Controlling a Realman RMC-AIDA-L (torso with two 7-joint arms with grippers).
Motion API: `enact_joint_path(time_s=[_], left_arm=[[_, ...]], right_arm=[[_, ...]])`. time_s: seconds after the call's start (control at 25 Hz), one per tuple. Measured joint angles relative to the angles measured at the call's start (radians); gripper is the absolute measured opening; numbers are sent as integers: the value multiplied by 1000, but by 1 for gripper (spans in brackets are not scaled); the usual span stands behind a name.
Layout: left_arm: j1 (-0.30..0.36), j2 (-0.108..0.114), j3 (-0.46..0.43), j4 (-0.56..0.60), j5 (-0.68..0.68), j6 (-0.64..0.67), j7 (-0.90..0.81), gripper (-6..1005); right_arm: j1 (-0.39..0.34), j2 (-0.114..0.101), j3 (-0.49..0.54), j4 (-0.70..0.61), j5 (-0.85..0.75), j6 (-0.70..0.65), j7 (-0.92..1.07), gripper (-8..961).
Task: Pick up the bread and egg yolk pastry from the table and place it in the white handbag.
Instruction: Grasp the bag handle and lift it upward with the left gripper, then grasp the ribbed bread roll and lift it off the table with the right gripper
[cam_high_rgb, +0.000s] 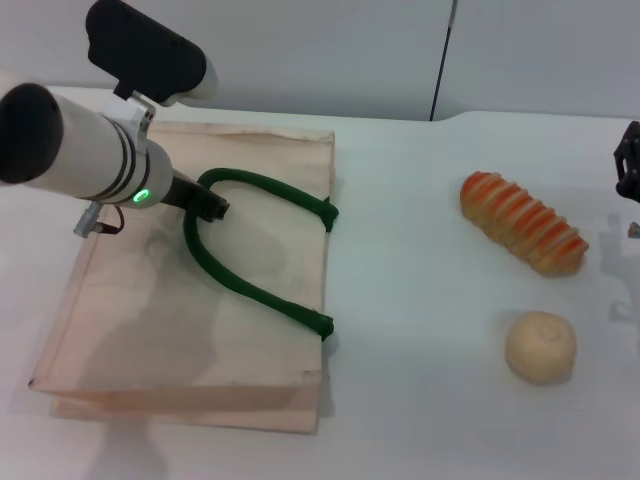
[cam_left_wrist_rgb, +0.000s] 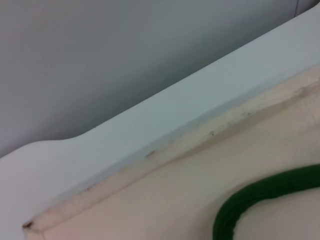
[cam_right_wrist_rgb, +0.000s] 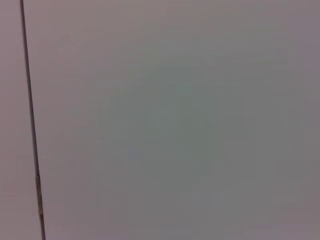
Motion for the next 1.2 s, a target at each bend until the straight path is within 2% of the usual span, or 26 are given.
enact_joint_path(time_s=[0.04,0.24,0.36,0.6,0.96,1.2], left_arm=[[0,0,0,-1,0,0,0,660],[0,1,1,-3,7,1,0,499],[0,2,1,-3,10,1,-1,276],[-2,2,0,-2,10,2,-1,131],[2,5,2,50,11,2,8,128],[24,9,1,154,12,-16,26,127]], right_arm=[[0,0,0,0,0,0,0,548],[2,0,0,0,0,0,0,548],[5,0,0,0,0,0,0,548],[7,0,-4,0,0,-2,0,548],[12,-2,-6,4,-1,-40,-4,549],[12,-2,-11,15,-11,-108,-5,549]])
